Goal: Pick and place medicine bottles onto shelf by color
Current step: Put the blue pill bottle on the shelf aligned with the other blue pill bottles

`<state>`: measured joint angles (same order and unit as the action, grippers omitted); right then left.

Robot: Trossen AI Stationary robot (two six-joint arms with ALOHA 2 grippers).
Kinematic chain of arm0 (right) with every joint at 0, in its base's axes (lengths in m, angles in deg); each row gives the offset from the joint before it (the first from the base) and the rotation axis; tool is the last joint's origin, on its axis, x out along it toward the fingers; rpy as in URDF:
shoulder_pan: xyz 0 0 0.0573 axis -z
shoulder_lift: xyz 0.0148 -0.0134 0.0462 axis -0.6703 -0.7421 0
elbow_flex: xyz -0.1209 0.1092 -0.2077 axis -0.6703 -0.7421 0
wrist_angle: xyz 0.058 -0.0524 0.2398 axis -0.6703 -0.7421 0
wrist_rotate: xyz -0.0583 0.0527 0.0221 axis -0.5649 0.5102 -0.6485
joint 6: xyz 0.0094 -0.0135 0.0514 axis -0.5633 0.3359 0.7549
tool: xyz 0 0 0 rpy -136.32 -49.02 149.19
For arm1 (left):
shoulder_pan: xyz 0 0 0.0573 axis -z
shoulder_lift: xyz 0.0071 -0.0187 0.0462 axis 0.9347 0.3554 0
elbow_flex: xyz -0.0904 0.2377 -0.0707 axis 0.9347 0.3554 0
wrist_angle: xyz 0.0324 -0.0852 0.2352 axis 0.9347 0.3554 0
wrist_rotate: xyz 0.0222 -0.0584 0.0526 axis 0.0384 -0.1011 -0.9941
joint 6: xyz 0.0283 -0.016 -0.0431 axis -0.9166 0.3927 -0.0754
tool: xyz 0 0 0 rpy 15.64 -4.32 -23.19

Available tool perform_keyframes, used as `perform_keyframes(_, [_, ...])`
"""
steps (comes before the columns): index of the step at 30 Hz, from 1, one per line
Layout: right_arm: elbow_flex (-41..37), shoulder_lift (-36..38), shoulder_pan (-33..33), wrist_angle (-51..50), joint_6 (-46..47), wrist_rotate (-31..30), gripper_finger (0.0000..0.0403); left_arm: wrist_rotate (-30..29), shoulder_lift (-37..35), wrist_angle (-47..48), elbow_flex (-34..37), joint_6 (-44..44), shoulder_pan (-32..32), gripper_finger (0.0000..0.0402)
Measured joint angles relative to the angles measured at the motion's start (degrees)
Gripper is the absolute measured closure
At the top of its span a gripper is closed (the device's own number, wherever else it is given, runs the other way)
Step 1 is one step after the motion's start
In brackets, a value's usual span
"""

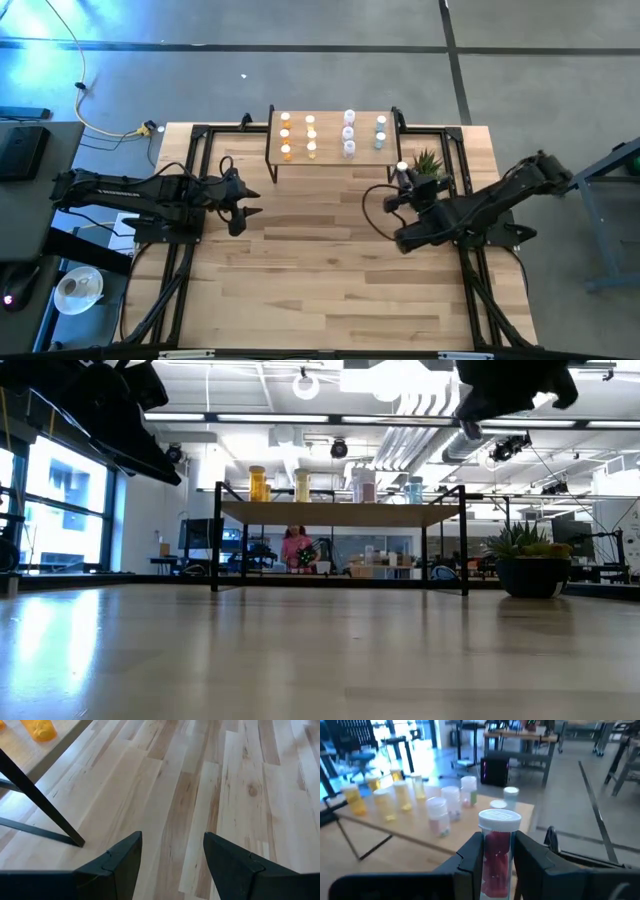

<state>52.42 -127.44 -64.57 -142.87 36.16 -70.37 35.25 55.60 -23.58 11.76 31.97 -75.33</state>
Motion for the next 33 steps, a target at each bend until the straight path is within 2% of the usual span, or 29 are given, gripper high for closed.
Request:
perform_keyframes(5, [-8.6,4.2,0.0,7.1,-0.1,-6.5,0.0327,0.0,0.0,-0.2,0.0,0.0,0.0,0.0200])
perform_keyframes(10, [-14.7,5.0,0.0,15.5,-0.4,-12.0,0.0327,-0.1,0.0,-1.4,0.0,-0.6,0.0,0.0200])
perform_keyframes(19, [-20.7,5.0,2.2,29.5,-3.2,-12.3,0.0327,-0.1,0.0,-2.7,0.0,-1.1,0.0,0.0200])
perform_keyframes(23, [-20.6,4.7,4.2,37.7,-12.3,-12.3,0.0327,-0.1,0.0,-3.1,0.0,-2.5,0.0,0.0200])
perform_keyframes(27, [-20.5,4.7,5.7,49.1,-25.8,-12.1,0.0327,-0.2,0.0,-3.7,0.0,-4.1,0.0,0.0200])
perform_keyframes(33, [-20.5,4.7,8.7,62.1,-42.4,-6.6,0.0327,-0.4,0.0,-4.4,0.0,-6.6,0.0,0.0200])
